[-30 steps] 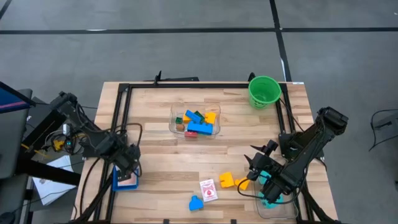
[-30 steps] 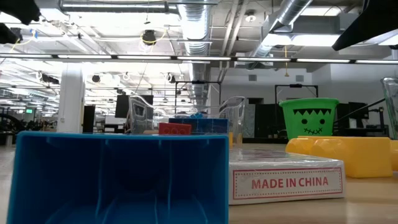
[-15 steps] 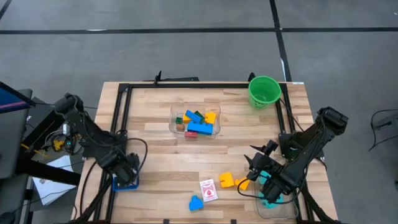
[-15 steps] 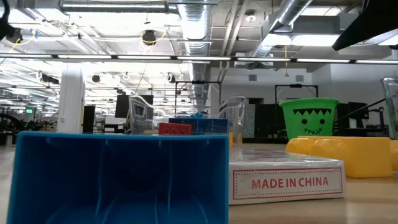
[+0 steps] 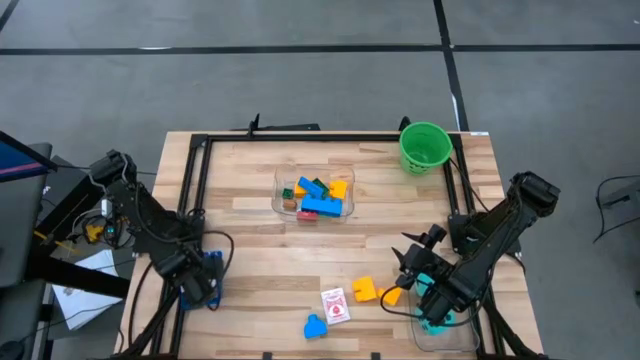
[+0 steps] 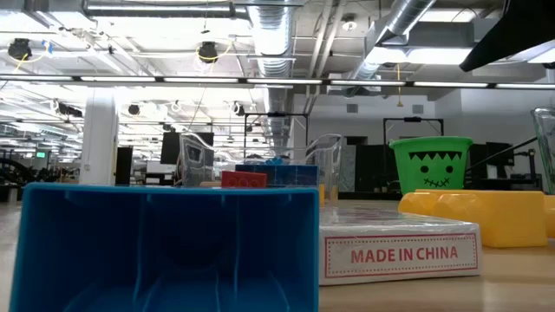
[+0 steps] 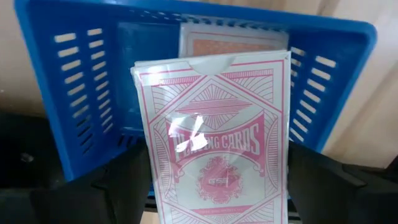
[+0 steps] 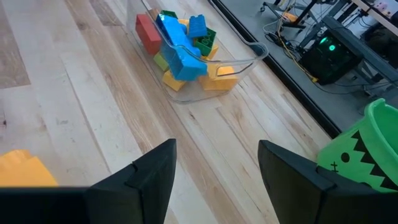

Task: Pick & Place Toys
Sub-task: Put the pink playing card box into the blue bin, then put the yellow game piece into the top transparent bin

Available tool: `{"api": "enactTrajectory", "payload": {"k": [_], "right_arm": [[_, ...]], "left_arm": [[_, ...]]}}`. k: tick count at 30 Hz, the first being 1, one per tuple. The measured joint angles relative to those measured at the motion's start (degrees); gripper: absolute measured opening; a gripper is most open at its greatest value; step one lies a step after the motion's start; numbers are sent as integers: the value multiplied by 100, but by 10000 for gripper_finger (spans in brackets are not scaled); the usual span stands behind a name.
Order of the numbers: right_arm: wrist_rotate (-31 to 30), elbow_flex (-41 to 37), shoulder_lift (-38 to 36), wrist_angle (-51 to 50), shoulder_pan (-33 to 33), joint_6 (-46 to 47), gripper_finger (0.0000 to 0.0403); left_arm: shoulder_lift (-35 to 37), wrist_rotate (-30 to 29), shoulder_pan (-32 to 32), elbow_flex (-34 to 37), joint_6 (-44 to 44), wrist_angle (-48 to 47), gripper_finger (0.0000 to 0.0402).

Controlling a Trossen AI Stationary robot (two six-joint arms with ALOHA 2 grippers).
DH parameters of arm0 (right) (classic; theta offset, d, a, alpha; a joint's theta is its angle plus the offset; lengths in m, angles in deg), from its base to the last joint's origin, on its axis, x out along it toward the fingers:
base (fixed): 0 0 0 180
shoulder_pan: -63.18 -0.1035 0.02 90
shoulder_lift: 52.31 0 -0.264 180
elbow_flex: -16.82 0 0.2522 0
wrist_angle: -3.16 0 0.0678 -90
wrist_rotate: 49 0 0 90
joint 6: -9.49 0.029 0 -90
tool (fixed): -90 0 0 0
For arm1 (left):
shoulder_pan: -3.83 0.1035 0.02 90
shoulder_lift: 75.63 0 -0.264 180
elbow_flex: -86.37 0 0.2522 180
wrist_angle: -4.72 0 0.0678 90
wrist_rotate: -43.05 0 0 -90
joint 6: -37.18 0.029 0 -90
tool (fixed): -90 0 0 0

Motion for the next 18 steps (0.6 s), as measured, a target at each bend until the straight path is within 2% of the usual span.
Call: {"api": "enactTrajectory", "payload": {"k": [6,18], "right_arm": [[2,0,0,10,4,0,218],[7,0,0,44,2,0,218]], "left_arm": [[0,-7,-131,0,45,380,309],[7,-163,-181,0,-406,181,372]]}}
